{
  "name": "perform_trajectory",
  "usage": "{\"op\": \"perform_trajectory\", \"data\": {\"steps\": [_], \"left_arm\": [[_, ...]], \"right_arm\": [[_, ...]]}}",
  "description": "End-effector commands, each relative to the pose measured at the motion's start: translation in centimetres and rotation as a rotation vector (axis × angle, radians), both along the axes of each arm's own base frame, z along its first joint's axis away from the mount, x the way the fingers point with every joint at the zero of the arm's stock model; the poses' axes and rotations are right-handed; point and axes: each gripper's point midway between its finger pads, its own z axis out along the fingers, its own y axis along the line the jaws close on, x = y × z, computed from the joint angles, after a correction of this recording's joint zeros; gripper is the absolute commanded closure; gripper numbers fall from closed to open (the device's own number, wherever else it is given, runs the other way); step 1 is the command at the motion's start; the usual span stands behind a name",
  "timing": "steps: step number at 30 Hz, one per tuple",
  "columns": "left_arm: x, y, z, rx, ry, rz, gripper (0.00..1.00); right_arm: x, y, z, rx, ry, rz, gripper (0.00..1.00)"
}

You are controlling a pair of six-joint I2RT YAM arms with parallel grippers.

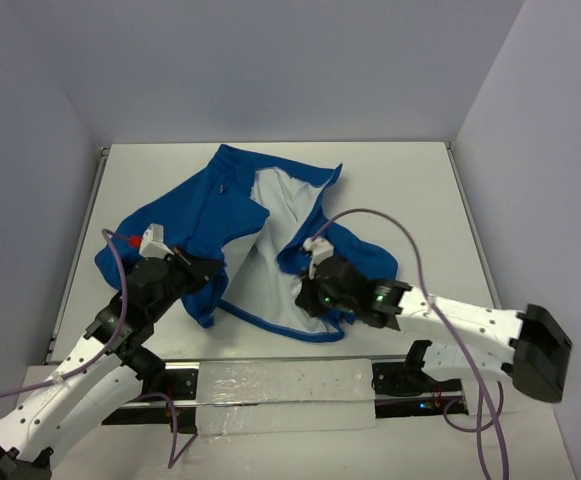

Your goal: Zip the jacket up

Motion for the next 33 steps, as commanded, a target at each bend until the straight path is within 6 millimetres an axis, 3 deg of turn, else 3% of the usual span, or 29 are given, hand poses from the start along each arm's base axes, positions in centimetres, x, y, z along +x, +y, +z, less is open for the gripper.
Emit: {"op": "perform_trajectory", "data": {"steps": [1, 2, 3, 6, 11, 14, 16, 18, 19, 22, 28, 31, 33], "left_arm": [[0.6, 2.9, 1.0, -0.02, 0.007, 0.171, 1.0], [0.6, 3.1, 1.0, -0.024, 0.003, 0.18, 1.0], [0.6, 3.2, 1.0, -0.028, 0.001, 0.183, 1.0], [0.5, 3.0, 0.7, -0.026, 0.005, 0.172, 1.0], [0.8, 2.5, 0.2, -0.015, 0.024, 0.155, 1.0], [0.9, 2.3, 0.3, -0.017, 0.018, 0.149, 1.0], [0.9, 2.4, 0.5, -0.015, 0.014, 0.152, 1.0], [0.9, 2.5, 0.6, -0.013, 0.013, 0.155, 1.0], [0.8, 2.6, 0.7, -0.009, 0.013, 0.156, 1.0], [0.5, 2.8, 0.5, -0.002, 0.017, 0.156, 1.0], [0.3, 2.8, 0.1, -0.009, 0.021, 0.153, 1.0], [0.5, 2.4, 0.0, -0.014, 0.019, 0.143, 1.0], [0.7, 2.3, -0.1, -0.007, 0.02, 0.139, 1.0]], "right_arm": [[-2.3, 1.0, -3.7, -0.186, 0.037, 0.064, 0.54], [-2.5, 0.6, -4.0, -0.207, 0.045, 0.062, 0.38], [-2.4, 0.3, -4.0, -0.217, 0.043, 0.052, 0.3], [-2.2, -0.3, -2.6, -0.193, 0.009, 0.036, 0.2], [-1.0, -0.2, 1.2, -0.108, -0.044, -0.02, 0.26], [-0.6, 1.0, 1.8, -0.069, -0.018, -0.056, 0.37], [-0.2, 1.8, 1.1, -0.071, 0.009, -0.078, 0.34], [0.6, 1.4, -0.3, -0.125, 0.023, -0.141, 0.25], [1.3, 0.7, -1.8, -0.191, 0.032, -0.196, 0.17], [2.3, -2.3, -3.6, -0.271, 0.037, -0.35, 0.07], [2.9, -7.3, -5.2, -0.205, 0.065, -0.46, 0.03], [2.8, -7.7, -6.6, -0.16, 0.122, -0.433, 0.07], [2.3, -6.7, -7.3, -0.128, 0.153, -0.382, 0.14]]}}
